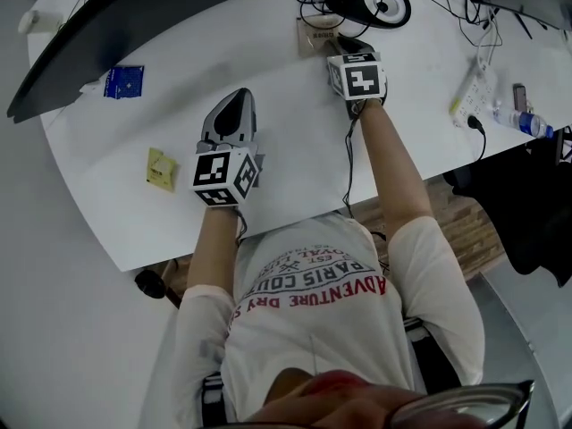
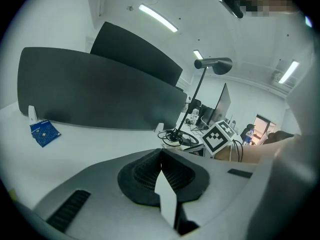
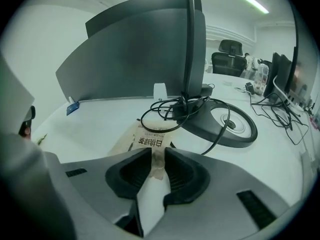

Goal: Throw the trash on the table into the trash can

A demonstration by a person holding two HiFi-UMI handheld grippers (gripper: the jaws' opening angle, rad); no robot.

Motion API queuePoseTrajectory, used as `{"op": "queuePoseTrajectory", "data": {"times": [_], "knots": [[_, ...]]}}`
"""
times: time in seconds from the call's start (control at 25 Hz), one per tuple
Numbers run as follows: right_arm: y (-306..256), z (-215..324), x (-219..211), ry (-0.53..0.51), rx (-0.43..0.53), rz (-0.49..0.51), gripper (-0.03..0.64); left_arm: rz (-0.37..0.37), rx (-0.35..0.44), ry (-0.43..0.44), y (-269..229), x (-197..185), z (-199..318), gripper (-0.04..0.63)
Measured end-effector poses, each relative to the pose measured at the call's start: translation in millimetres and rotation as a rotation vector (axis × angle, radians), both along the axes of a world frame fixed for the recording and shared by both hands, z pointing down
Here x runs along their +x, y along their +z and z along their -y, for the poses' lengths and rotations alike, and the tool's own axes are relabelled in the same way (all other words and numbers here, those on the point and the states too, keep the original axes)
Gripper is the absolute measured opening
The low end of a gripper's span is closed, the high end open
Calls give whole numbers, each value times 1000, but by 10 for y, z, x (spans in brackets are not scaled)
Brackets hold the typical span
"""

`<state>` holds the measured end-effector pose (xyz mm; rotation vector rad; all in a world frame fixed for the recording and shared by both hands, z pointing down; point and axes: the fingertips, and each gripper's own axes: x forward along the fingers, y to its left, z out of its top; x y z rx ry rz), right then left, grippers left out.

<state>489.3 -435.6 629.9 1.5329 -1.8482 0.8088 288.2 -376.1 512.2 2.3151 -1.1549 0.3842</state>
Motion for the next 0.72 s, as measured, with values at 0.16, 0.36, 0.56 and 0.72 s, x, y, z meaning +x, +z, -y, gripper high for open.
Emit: {"op": "queuePoseTrajectory", "data": {"times": [0.16,0.36,0.56,0.72], "knots": [[-44,-57,-57,-31,-25,38,32,-1,2,7,-10,35,-19,25],[-111,-267,-182,-38,-38,133,28,-18,16,12,-123,24,-91,25],[-498,-340,-599,-97,43,216,28,-30,62,-59,-350,-269,-105,25],[-913,-329,-1178,-178,101,285,28,-23,111,-148,-603,-742,-232,25]]}}
